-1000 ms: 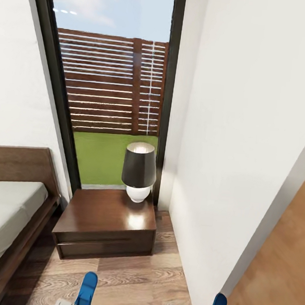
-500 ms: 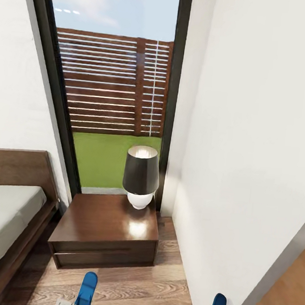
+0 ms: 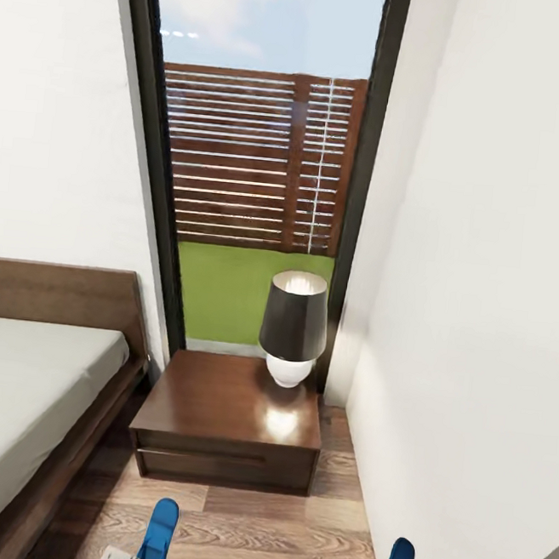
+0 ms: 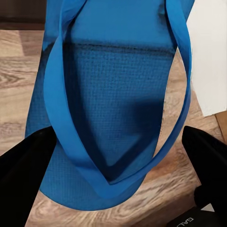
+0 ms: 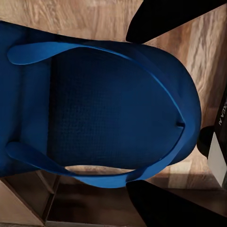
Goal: In the bedroom, move the book from the bed onto either nightstand, and place the two sandals side by side next to the bed.
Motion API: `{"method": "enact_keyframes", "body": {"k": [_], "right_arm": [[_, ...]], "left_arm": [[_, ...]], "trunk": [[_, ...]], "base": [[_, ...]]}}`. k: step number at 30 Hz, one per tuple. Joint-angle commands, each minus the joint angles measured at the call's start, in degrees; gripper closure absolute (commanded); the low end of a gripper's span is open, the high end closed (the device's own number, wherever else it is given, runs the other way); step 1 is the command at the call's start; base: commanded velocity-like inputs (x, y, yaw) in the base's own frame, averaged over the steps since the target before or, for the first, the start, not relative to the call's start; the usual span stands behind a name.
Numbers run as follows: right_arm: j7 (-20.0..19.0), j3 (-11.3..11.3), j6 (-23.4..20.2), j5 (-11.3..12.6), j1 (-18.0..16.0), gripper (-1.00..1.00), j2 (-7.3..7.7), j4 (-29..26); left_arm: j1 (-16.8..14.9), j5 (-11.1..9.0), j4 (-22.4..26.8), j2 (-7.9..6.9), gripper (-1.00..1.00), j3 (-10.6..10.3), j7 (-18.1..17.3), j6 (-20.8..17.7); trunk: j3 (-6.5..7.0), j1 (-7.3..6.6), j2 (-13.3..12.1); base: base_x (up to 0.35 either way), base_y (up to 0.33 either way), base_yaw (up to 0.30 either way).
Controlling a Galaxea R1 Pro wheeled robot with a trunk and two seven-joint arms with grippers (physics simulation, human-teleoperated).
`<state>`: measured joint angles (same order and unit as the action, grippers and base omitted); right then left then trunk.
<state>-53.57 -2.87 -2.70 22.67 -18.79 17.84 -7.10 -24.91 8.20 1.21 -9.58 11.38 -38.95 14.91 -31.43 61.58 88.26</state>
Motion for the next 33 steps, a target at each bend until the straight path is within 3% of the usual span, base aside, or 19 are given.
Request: {"method": "enact_keyframes", "body": {"k": [1,10,33], "right_arm": [[-0.23,-0.38,-0.29,0.01,-0.01,1.0,0.01,-0.02],[-0.23,-0.38,-0.29,0.01,-0.01,1.0,0.01,-0.02],[-0.25,-0.38,-0.29,0.01,-0.01,1.0,0.01,-0.02]], "left_arm": [[-0.07,0.59,-0.06,0.0,1.0,0.49,-0.07,0.3],[-0.05,0.59,-0.06,0.33,1.0,0.5,-0.07,0.3],[-0.05,0.59,-0.05,0.35,1.0,0.49,-0.07,0.31]], "trunk": [[-0.06,0.01,0.03],[-0.06,0.01,0.03],[-0.06,0.01,0.03]], "base": [[0.134,-0.085,0.282],[0.159,-0.109,0.279],[0.009,-0.012,0.274]]}}
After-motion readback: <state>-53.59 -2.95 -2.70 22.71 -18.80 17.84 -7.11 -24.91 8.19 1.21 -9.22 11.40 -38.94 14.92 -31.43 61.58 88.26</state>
